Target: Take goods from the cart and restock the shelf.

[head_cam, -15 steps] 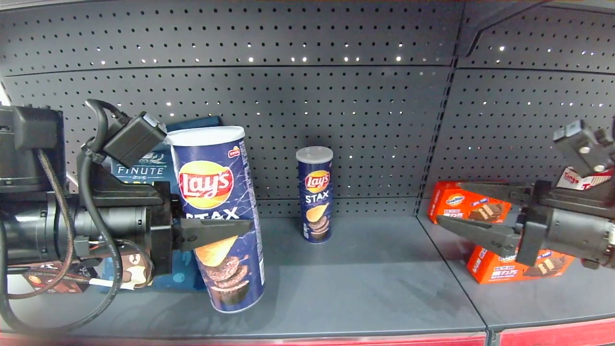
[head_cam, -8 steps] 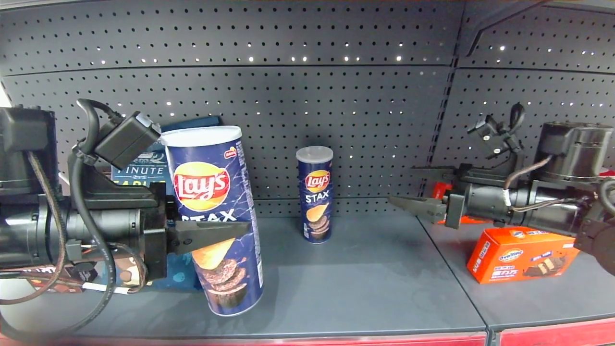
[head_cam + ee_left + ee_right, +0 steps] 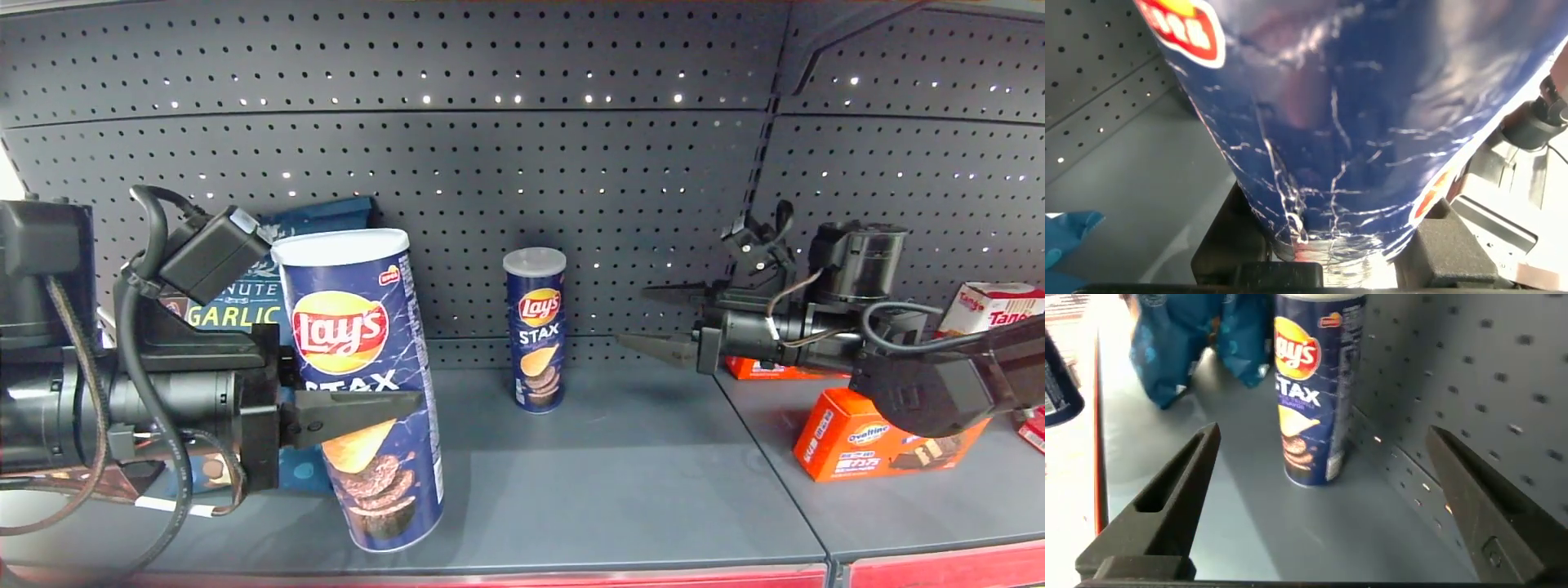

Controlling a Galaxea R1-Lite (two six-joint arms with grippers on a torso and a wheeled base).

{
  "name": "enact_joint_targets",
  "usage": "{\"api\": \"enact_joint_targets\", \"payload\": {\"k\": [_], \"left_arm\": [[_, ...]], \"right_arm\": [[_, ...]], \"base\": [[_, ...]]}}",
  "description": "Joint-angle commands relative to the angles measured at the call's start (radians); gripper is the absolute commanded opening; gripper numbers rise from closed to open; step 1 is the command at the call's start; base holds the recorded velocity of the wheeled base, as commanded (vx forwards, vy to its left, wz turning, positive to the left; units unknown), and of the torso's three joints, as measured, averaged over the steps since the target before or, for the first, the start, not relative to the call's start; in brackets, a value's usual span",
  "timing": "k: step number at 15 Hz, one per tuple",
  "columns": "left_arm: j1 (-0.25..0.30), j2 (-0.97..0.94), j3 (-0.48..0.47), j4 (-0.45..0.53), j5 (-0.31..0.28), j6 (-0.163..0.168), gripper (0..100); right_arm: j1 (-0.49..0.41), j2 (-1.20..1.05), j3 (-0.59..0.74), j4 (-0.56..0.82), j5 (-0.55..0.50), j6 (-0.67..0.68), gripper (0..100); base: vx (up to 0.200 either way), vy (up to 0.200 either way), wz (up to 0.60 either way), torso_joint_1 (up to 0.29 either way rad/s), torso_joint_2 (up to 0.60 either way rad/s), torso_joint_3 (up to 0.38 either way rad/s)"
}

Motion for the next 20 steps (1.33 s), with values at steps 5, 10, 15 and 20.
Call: {"api": "enact_joint_targets", "payload": {"k": [5, 10, 15, 20], "left_arm": [[-0.002, 0.002, 0.006, 0.001, 0.000, 0.000, 0], [-0.002, 0.009, 0.004, 0.002, 0.000, 0.000, 0], [0.000, 0.009, 0.013, 0.002, 0.002, -0.002, 0], [0.000, 0.008, 0.020, 0.002, 0.002, -0.002, 0]], "right_arm": [[0.027, 0.157, -0.117, -0.020, 0.060, 0.000, 100], [0.070, 0.278, -0.212, -0.042, 0.060, 0.006, 100], [0.098, 0.366, -0.295, -0.042, 0.060, 0.007, 100], [0.116, 0.436, -0.364, -0.042, 0.060, 0.010, 100]], "base": [[0.000, 0.000, 0.00, 0.000, 0.00, 0.000], [0.000, 0.000, 0.00, 0.000, 0.00, 0.000], [0.000, 0.000, 0.00, 0.000, 0.00, 0.000], [0.000, 0.000, 0.00, 0.000, 0.00, 0.000]]}}
